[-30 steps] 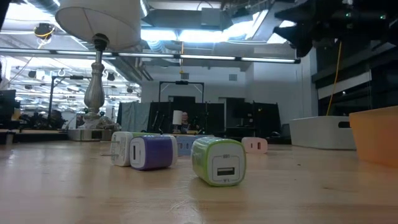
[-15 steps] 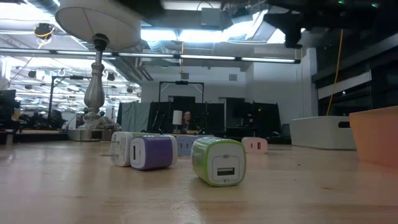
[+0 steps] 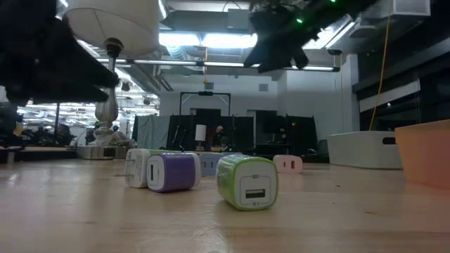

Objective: Pick & Place Office items
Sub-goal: Put the pink charger adapter into the orange bin

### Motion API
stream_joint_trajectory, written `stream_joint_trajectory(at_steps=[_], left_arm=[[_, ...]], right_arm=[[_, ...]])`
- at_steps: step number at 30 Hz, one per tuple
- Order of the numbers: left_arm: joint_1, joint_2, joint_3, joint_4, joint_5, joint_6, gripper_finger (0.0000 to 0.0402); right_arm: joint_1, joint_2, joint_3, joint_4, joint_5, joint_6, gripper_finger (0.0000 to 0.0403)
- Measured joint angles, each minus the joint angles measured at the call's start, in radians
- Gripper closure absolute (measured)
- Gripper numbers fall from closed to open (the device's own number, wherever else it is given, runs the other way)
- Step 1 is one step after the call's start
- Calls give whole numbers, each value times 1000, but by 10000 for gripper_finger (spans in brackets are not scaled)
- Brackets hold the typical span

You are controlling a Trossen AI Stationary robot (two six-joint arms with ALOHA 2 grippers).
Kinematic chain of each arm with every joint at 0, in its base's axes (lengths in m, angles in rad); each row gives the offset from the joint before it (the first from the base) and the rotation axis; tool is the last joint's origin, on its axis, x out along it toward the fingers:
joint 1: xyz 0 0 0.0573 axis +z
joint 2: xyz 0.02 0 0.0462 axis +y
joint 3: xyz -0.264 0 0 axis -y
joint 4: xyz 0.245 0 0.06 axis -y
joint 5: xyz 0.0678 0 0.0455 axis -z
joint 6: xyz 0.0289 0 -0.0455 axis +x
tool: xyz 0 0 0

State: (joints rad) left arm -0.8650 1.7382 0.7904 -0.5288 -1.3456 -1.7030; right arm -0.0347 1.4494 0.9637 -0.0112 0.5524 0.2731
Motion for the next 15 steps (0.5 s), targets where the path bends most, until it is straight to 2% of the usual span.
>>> stream_joint_trajectory(at_steps=[2,5,7,10,12,15], left_arm=[[-25,-81,-75,66,7,34,166],[-38,-217,-184,191,106,133,170],[-29,-287,-271,364,115,279,169],[6,-356,-410,748,159,592,165],[48,-376,-496,1057,292,845,165],[129,-376,-596,1508,607,1191,165]], right_arm=[[-11,35,89,-53,6,1,179],[-15,61,180,-85,9,9,179],[-15,64,227,-139,24,39,179],[-15,68,291,-305,101,132,179],[-15,69,314,-420,156,210,179],[-2,69,319,-518,207,331,179]])
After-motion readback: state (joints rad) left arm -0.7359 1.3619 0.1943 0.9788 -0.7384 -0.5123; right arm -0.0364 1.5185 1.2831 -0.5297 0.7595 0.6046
